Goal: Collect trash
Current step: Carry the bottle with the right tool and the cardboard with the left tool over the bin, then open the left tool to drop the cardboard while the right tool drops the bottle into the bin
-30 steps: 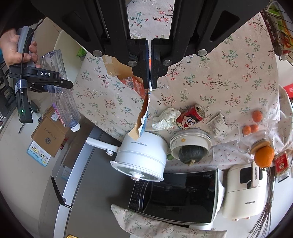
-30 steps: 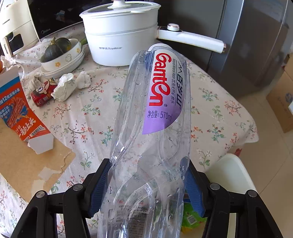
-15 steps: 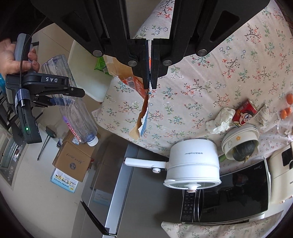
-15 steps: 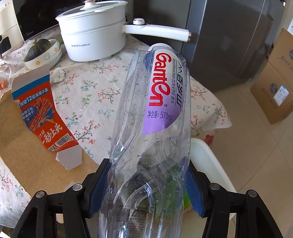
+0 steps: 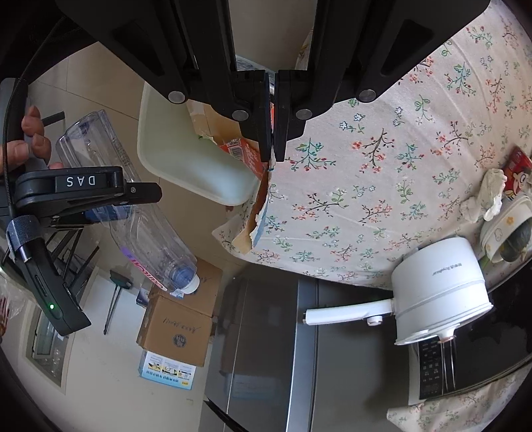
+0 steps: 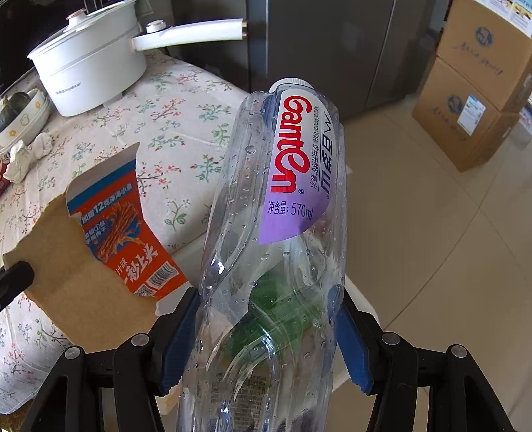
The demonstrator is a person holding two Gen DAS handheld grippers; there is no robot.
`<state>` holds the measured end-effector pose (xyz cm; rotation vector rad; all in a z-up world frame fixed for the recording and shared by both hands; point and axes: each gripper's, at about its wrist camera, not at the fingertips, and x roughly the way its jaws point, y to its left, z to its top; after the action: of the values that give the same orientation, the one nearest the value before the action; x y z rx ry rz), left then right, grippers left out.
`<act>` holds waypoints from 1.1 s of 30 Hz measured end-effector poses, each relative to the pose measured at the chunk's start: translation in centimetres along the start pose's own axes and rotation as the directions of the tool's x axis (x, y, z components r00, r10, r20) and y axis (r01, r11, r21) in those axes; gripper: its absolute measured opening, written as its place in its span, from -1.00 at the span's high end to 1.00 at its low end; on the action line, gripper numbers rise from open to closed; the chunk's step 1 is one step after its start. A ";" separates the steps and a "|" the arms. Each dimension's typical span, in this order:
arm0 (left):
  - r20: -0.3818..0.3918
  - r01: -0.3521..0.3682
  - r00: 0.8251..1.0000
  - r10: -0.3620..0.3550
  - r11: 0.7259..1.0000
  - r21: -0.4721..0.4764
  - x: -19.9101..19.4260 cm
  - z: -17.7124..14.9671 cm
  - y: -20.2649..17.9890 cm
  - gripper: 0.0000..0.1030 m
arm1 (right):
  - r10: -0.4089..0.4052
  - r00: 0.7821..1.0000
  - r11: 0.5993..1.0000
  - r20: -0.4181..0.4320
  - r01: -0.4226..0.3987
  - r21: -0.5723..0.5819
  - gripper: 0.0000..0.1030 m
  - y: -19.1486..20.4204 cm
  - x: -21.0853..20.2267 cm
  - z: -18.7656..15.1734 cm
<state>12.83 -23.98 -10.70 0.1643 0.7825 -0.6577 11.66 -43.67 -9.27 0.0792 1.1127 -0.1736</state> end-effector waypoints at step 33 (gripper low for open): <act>-0.029 -0.229 0.973 0.227 0.962 -0.151 -3.6 -0.3 5.3 -1.00 | -0.016 0.989 1.000 -0.148 0.015 -0.004 -0.39 0.8 3.7 -0.6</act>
<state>13.99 -17.92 -8.96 0.1156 0.8075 -0.3770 12.88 -43.15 -12.90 0.0819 1.2624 -0.1822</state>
